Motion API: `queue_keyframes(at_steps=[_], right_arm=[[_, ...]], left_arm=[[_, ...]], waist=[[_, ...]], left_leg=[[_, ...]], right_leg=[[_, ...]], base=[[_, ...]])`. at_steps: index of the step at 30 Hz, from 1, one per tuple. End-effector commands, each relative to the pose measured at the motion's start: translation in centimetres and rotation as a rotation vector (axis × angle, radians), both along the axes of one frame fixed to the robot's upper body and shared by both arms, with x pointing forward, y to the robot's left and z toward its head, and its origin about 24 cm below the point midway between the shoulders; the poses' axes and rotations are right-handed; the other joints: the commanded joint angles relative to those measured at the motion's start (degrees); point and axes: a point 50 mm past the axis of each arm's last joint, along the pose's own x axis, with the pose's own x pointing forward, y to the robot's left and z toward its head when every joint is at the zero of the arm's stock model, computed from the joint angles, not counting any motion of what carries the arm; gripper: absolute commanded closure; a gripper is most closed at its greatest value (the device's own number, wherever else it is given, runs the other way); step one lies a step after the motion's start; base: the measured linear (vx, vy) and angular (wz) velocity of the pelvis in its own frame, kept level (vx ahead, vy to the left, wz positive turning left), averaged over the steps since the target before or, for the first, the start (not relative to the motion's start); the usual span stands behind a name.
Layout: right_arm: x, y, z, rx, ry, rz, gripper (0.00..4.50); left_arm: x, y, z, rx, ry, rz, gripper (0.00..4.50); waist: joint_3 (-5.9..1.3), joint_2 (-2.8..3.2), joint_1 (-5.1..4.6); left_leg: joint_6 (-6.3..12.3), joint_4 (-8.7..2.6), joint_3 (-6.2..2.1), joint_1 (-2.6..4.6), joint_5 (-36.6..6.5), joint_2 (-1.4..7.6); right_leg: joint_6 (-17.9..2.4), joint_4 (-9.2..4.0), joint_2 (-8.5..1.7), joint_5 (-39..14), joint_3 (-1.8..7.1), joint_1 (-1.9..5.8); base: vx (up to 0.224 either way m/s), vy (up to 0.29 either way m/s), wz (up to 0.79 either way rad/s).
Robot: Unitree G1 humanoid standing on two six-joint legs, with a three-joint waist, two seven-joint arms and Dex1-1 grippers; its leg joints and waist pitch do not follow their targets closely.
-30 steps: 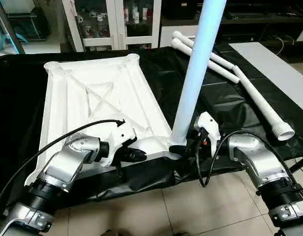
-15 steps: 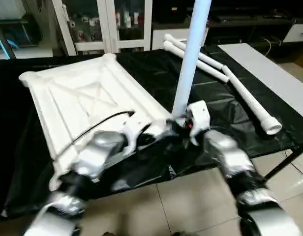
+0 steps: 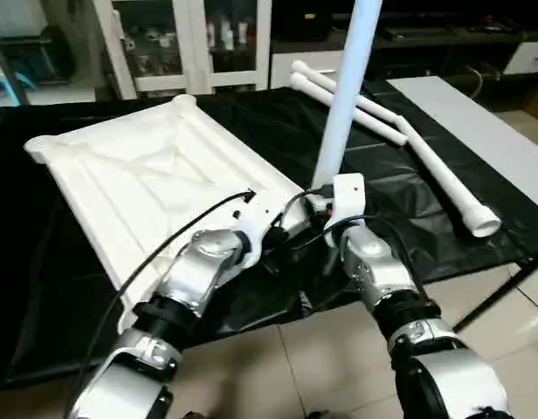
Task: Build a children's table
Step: Rotate leg to tighten
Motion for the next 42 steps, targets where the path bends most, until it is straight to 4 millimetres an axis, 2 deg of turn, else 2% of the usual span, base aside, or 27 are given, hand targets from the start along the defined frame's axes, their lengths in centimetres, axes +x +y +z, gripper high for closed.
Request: queue_keyframes(at_steps=[1,3,6,7,8,10,11,12,13,14,18,21,28,33,36,37,41,42], right_arm=[[-0.2,0.0,0.8,0.012,-0.037,0.105,0.67],[-0.4,-0.8,1.0,0.025,-0.033,0.153,0.45],[-0.8,-1.7,1.1,0.030,-0.025,0.215,0.24],[-1.5,-2.7,1.4,0.013,-0.022,0.318,0.24],[-1.7,-2.9,1.4,0.008,-0.020,0.348,0.24],[-3.1,-4.3,1.6,-0.031,0.002,0.513,0.24],[-3.2,-4.4,1.7,-0.036,0.004,0.528,0.24],[-3.9,-5.0,1.8,-0.060,0.021,0.600,0.24],[-4.1,-5.4,1.8,-0.075,0.026,0.619,0.24],[-4.1,-5.8,1.9,-0.087,0.030,0.622,0.24],[-4.0,-6.8,2.3,-0.096,0.048,0.641,0.24],[-4.0,-6.8,2.5,-0.091,0.050,0.648,0.24],[-4.0,-6.3,2.4,-0.077,0.035,0.672,0.89],[-4.2,-6.3,2.3,-0.064,0.048,0.684,1.34],[-4.3,-6.3,2.3,-0.059,0.053,0.688,1.44],[-4.4,-6.3,2.2,-0.054,0.056,0.690,1.66],[-4.4,-6.3,2.1,-0.058,0.054,0.682,1.78],[-4.0,-6.2,1.7,-0.083,0.050,0.625,1.78]], left_arm=[[-1.2,-0.2,-0.2,-0.046,0.005,-0.144,4.50],[-1.6,0.3,-0.3,-0.051,0.014,-0.185,4.50],[-2.0,0.8,-0.4,-0.055,0.031,-0.222,4.50],[-2.4,1.4,-0.4,-0.057,0.051,-0.261,4.50],[-2.6,1.6,-0.4,-0.057,0.056,-0.271,4.50],[-3.2,2.3,-0.3,-0.055,0.089,-0.329,4.50],[-3.3,2.4,-0.3,-0.054,0.092,-0.334,4.50],[-3.6,2.7,-0.3,-0.050,0.109,-0.366,4.50],[-3.8,2.9,-0.3,-0.048,0.121,-0.381,4.50],[-3.9,3.1,-0.3,-0.044,0.128,-0.393,4.50],[-4.0,3.7,-0.3,-0.023,0.138,-0.402,4.50],[-3.9,3.8,-0.3,-0.022,0.137,-0.401,4.50],[-4.1,3.8,-0.1,-0.027,0.144,-0.408,4.50],[-4.2,3.9,-0.2,-0.025,0.155,-0.413,4.50],[-4.3,3.9,-0.3,-0.024,0.161,-0.417,4.50],[-4.3,3.9,-0.3,-0.024,0.165,-0.420,4.50],[-4.4,3.9,-0.3,-0.022,0.169,-0.423,4.50],[-4.3,3.9,-0.3,-0.018,0.162,-0.417,4.50]], waist=[[-3.11,-0.25,0.12],[-3.13,-0.24,0.34],[-3.08,-0.08,0.72],[-3.15,0.35,0.99],[-3.15,0.27,1.22],[-3.20,0.00,1.62],[-3.27,0.07,1.79],[-3.25,0.75,1.90],[-3.30,0.36,1.86],[-3.38,0.31,1.89],[-3.41,0.37,2.43],[-3.41,0.35,2.60],[-3.28,0.24,2.49],[-3.45,0.23,2.52],[-3.49,0.25,2.56],[-3.46,0.25,2.55],[-3.48,0.26,2.52],[-3.45,0.67,2.58]], left_leg=[[-0.44,-5.24,-1.49,0.85,-26.41,1.58],[0.03,-5.12,-1.15,1.29,-25.96,1.59],[-0.05,-5.27,-1.01,1.40,-24.90,1.88],[-0.36,-5.31,-0.99,1.44,-24.46,1.93],[-0.11,-5.40,-0.99,1.47,-24.10,1.90],[0.51,-5.32,-0.65,1.34,-21.96,2.09],[0.71,-5.24,-0.66,1.35,-21.47,2.08],[0.82,-5.31,-0.72,1.18,-20.45,2.06],[0.93,-5.18,-0.57,1.17,-19.71,2.09],[1.04,-5.17,-0.57,1.05,-19.17,2.04],[1.02,-4.91,-0.30,1.56,-17.82,2.11],[0.94,-5.01,-0.37,1.37,-16.80,2.09],[-0.09,-5.15,-0.57,1.35,-19.11,2.09],[0.36,-5.01,-0.50,1.29,-17.00,2.06],[0.97,-4.88,-0.39,1.27,-15.56,2.03],[1.05,-4.88,-0.38,1.25,-15.56,2.02],[0.95,-4.87,-0.39,1.33,-15.76,2.04],[0.75,-4.91,-0.45,1.37,-15.83,2.03]], right_leg=[[-5.85,-4.92,-1.44,-28.37,0.66,1.48],[-6.93,-4.88,-1.21,-26.74,0.94,1.25],[-8.01,-4.51,-1.15,-24.68,1.16,1.20],[-8.40,-4.25,-1.23,-23.61,1.28,1.23],[-8.15,-4.28,-0.87,-22.48,1.16,1.59],[-9.53,-3.76,-0.95,-18.39,1.51,1.81],[-9.71,-3.59,-0.96,-17.81,1.50,1.90],[-10.31,-3.37,-1.00,-16.45,1.53,2.09],[-10.66,-3.34,-1.00,-15.40,1.58,2.09],[-10.91,-3.18,-1.01,-14.75,1.58,2.25],[-11.82,-3.24,-1.06,-14.53,1.68,1.99],[-11.99,-2.93,-1.01,-13.17,1.61,2.24],[-10.61,-3.33,-1.18,-17.56,1.58,2.16],[-11.33,-2.97,-1.10,-14.32,1.59,2.33],[-12.06,-2.79,-1.10,-12.57,1.59,2.44],[-12.18,-2.80,-1.11,-12.67,1.57,2.47],[-12.25,-2.79,-1.09,-12.98,1.56,2.48],[-12.23,-2.78,-1.11,-13.07,1.57,2.46]], base=[[0.000,0.000,0.00],[0.000,0.000,0.00],[0.000,0.000,0.00],[0.000,0.000,0.00],[0.000,0.000,0.00],[0.000,0.000,0.00],[0.000,0.000,0.00],[0.000,0.000,0.00],[0.000,0.000,0.00],[0.000,0.000,0.00],[0.000,0.000,0.00],[0.000,0.000,0.00],[0.000,0.000,0.00],[0.000,0.000,0.00],[0.000,0.000,0.00],[0.000,0.000,0.00],[0.000,0.000,0.00],[0.000,0.000,0.00]])
